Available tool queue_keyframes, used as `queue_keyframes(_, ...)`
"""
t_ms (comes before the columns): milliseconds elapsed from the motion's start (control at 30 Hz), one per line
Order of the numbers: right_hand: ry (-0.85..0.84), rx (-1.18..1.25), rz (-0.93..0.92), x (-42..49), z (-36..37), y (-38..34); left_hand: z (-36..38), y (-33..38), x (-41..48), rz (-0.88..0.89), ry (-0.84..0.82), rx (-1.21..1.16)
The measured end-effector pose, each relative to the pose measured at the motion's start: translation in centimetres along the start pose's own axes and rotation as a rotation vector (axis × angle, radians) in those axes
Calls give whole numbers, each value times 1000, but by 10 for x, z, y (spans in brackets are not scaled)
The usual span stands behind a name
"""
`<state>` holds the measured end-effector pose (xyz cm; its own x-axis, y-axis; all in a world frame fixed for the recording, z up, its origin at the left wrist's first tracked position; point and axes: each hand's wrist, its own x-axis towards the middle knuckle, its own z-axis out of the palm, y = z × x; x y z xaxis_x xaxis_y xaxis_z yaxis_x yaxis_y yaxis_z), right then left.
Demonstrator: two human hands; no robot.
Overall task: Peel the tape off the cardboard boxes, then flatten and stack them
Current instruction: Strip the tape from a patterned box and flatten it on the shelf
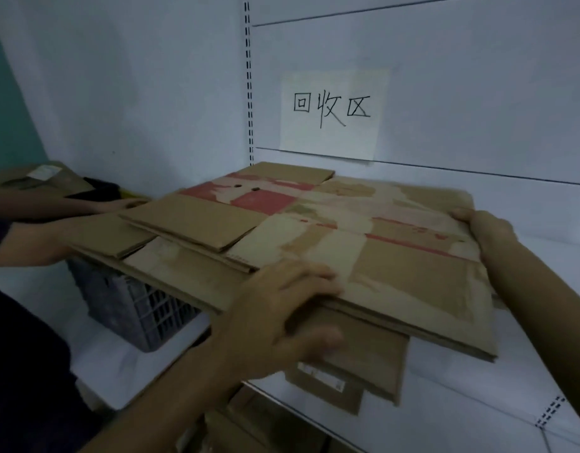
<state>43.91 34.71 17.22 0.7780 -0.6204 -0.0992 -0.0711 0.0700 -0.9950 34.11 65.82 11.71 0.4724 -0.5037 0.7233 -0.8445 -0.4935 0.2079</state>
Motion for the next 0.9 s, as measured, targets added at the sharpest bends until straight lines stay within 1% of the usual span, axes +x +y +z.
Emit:
queue_keyframes(33,7,3,1,-5,5,-1,5,-1,-5,97,-26,103)
queue_keyframes(100,12,-12,-8,-18,17,0,15,-4,-6,262,-23,300)
queue_keyframes(233,-84,-145,-76,-41,36,12,18,0,2,471,91,500)
queue_keyframes(300,-95,-184,-97,-48,37,15,17,1,2,472,114,518)
queue_keyframes(367,-90,-194,-136,-54,34,15,20,2,-1,381,99,557)
queue_keyframes(433,-131,-172,-143,-63,32,17,26,4,-5,257,89,583)
queue_keyframes(467,-152,-168,-142,-66,31,20,29,5,-6,229,104,569)
queue_keyframes(500,-154,-171,-145,-70,31,23,29,6,-5,241,126,551)
queue_keyframes(667,-83,-151,-187,-82,7,34,21,13,0,476,294,471)
queue_keyframes(767,-25,-146,-205,-83,-10,41,33,31,-2,497,345,430)
queue_keyframes(800,16,-211,-230,-81,-14,40,41,36,0,484,340,425)
queue_keyframes(833,58,-332,-267,-82,-18,36,49,39,4,471,332,423)
queue_keyframes(867,79,-459,-299,-83,-23,32,55,41,8,459,328,428)
queue_keyframes(900,64,-557,-318,-84,-27,28,60,43,13,450,329,436)
